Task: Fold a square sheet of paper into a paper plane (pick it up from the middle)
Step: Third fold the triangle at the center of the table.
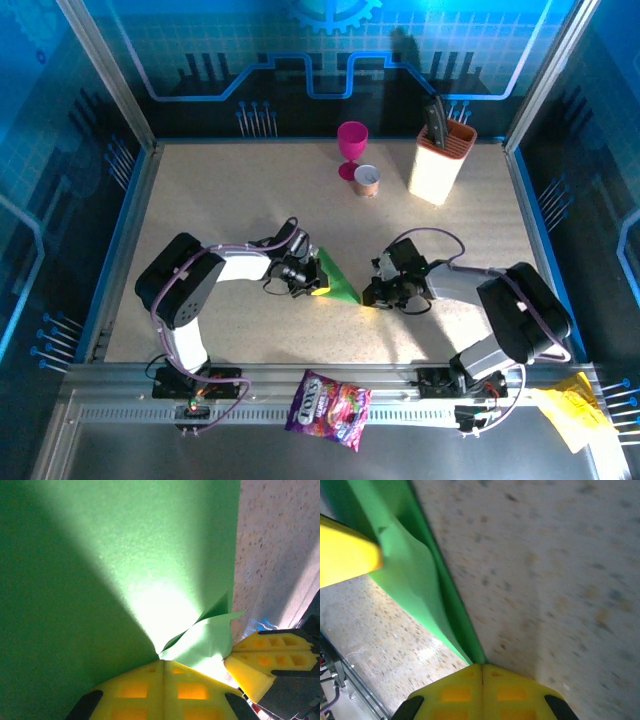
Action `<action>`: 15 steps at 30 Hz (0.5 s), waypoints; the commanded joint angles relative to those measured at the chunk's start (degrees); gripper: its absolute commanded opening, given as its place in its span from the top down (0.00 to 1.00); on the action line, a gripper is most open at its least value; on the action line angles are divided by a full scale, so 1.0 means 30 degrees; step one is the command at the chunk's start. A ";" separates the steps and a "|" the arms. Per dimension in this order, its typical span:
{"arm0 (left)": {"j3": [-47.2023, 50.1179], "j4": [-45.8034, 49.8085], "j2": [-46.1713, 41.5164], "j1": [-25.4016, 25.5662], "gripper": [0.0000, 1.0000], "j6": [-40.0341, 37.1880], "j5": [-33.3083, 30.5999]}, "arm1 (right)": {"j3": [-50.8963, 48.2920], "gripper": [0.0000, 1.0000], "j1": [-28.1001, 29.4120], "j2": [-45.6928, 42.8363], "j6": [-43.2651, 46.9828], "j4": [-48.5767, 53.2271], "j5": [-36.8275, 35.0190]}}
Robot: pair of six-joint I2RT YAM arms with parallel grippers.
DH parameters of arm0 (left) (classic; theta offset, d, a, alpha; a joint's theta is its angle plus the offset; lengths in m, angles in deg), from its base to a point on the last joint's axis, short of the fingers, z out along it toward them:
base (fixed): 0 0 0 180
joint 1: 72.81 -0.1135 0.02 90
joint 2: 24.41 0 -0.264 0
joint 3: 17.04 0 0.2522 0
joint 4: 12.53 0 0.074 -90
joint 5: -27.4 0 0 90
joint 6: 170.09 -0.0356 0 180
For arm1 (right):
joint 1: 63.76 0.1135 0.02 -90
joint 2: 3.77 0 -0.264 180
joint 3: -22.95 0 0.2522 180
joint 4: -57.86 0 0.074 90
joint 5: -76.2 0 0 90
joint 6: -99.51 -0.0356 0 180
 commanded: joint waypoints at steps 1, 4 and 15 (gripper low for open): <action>0.1094 0.2609 0.0081 -0.0313 1.00 0.1520 -0.3646 | -0.0125 0.96 -0.0764 -0.0937 0.0267 0.4247 -0.1592; 0.1185 0.3296 -0.0277 -0.0269 1.00 0.2834 -0.4206 | 0.0473 0.96 -0.0843 -0.2142 0.0170 0.4792 -0.1393; 0.1483 0.4701 -0.2106 0.0725 1.00 0.7291 -0.6745 | 0.3957 0.96 0.1721 -0.0237 -0.1626 0.1610 -0.0222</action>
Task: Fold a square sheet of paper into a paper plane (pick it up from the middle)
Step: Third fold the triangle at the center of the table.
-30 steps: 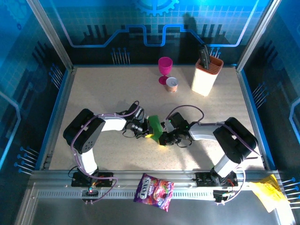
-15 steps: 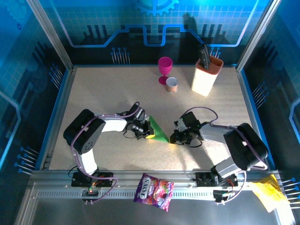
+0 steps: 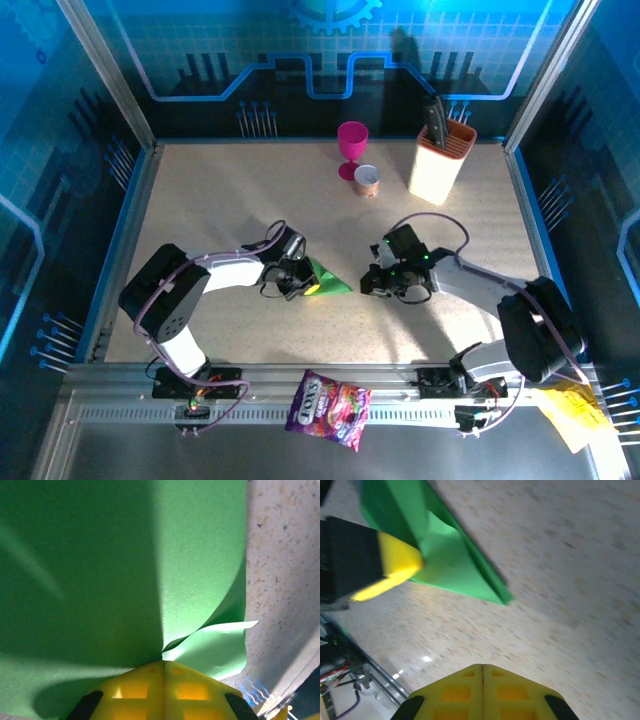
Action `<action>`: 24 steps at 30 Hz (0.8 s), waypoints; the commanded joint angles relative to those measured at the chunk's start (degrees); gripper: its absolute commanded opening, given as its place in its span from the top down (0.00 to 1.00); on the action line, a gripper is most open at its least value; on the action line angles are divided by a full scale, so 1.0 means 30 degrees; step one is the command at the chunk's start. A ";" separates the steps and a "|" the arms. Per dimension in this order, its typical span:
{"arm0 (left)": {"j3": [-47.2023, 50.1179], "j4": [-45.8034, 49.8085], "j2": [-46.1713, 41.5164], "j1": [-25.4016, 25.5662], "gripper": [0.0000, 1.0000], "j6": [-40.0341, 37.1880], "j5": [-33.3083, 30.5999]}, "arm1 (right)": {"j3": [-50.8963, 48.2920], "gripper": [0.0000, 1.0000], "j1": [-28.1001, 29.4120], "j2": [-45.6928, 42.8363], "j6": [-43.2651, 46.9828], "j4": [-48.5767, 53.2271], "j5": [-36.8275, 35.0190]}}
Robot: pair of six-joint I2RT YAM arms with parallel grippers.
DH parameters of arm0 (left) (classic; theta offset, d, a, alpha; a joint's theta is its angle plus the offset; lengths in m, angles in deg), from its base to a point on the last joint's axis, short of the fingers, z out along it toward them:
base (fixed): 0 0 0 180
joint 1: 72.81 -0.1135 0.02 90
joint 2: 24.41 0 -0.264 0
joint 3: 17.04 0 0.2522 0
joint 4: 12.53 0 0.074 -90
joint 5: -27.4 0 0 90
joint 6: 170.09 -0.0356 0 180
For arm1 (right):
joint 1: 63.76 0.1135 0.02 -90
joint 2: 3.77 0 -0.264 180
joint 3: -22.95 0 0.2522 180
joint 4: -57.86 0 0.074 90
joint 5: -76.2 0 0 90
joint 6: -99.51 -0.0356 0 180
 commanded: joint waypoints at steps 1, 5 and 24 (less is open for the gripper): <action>0.0584 0.2880 0.0207 0.0237 1.00 0.1859 -0.2235 | 0.1498 0.96 0.1060 0.1823 -0.1045 -0.1461 0.0516; 0.0166 0.3026 0.0633 0.0329 1.00 0.1658 -0.2348 | 0.2979 0.97 0.2079 0.3877 -0.1502 -0.2341 0.0244; 0.0399 0.2944 0.1322 0.0301 1.00 0.1218 -0.2271 | 0.3160 1.00 0.1832 0.8136 -0.2087 -0.4426 -0.0753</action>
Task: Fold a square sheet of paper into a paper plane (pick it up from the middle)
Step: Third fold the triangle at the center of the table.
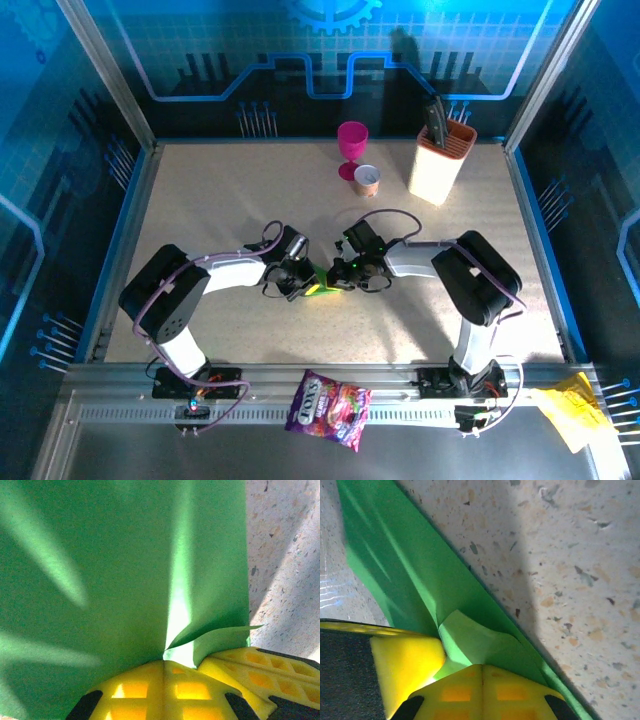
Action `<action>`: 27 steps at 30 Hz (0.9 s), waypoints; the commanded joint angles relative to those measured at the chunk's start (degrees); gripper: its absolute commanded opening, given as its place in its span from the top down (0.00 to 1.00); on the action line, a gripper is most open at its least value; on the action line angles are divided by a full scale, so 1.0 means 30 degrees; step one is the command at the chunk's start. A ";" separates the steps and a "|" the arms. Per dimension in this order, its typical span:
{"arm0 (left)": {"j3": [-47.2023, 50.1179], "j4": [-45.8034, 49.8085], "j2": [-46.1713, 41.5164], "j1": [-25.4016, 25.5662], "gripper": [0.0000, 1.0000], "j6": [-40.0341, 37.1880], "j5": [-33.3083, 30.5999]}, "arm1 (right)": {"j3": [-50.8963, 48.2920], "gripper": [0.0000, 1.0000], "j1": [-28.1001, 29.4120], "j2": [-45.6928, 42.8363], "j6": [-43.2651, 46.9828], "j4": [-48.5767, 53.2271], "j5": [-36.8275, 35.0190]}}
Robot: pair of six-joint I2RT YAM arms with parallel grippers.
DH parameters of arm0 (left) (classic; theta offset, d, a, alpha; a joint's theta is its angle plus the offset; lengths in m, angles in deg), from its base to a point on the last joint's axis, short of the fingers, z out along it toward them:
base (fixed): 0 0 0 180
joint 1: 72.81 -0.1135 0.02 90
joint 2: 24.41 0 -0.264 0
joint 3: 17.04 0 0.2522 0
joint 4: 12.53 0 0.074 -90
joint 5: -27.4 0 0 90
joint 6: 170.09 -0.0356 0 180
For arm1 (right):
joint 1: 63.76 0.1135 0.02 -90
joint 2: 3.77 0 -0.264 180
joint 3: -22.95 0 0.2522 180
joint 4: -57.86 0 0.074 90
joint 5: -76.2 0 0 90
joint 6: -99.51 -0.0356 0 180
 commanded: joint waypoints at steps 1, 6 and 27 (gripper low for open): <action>0.0760 0.2340 0.1245 0.0007 1.00 0.0103 -0.1527 | -0.0966 1.00 -0.0547 0.0387 0.0217 -0.0032 -0.0724; 0.0847 0.2144 0.1242 -0.0003 1.00 -0.0191 -0.1565 | -0.1509 1.00 -0.1124 -0.0068 0.0427 -0.0119 -0.0536; -0.0579 0.0064 -0.1331 0.1308 1.00 -0.2739 -0.0412 | -0.1524 1.00 -0.0979 0.0566 0.0268 0.0094 -0.0183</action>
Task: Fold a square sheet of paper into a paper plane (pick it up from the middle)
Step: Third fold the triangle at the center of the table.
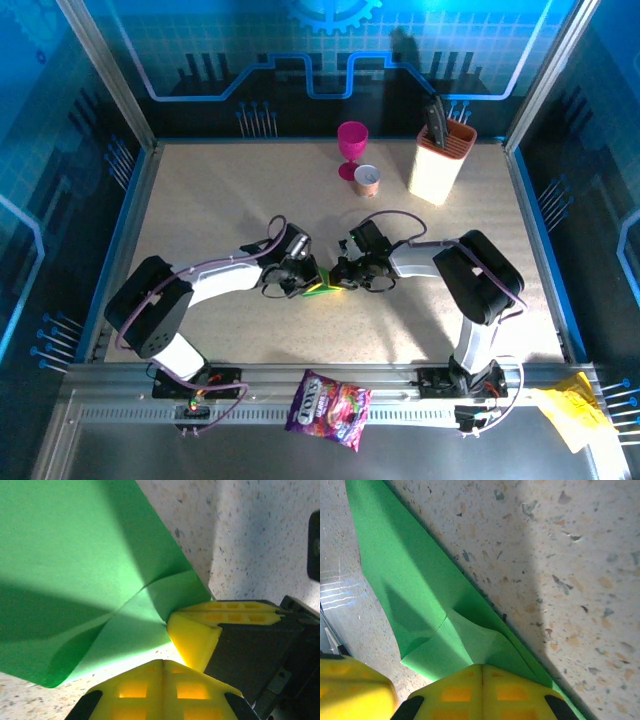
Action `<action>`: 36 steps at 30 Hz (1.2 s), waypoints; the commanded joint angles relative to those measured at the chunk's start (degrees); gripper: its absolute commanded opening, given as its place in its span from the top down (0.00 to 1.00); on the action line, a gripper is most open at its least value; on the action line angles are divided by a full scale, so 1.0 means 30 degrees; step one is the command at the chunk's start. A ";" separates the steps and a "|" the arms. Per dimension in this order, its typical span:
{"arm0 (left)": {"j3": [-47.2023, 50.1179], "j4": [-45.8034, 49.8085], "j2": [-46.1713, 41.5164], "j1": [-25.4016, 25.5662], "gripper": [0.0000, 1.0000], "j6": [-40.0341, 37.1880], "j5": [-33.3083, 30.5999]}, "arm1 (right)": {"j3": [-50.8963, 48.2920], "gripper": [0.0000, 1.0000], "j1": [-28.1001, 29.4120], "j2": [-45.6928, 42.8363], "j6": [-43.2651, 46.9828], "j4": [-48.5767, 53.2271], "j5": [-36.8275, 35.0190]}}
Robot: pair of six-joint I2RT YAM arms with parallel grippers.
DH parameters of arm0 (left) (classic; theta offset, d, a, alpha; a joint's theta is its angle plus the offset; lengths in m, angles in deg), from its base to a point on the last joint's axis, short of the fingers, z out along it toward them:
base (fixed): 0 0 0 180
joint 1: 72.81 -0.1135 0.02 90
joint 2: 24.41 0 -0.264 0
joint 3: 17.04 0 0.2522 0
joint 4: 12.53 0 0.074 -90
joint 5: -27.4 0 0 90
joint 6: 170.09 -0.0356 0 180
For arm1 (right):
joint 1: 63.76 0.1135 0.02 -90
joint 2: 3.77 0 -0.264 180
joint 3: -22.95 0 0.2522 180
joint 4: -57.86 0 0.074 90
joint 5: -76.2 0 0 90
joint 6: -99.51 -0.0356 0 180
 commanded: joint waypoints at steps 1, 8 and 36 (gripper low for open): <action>-0.0327 -0.0717 0.0806 0.0315 1.00 -0.0156 0.0237 | -0.0711 1.00 -0.0317 0.0620 0.0129 0.1378 -0.1129; -0.0387 -0.0833 0.1931 0.0414 1.00 -0.0383 -0.0084 | -0.0838 1.00 -0.0329 0.0710 0.0071 0.1352 -0.1131; 0.6233 0.1284 -0.5817 -0.1278 1.00 -0.0818 -0.2142 | -0.1269 1.00 -0.0488 0.0357 0.0340 0.1679 -0.1159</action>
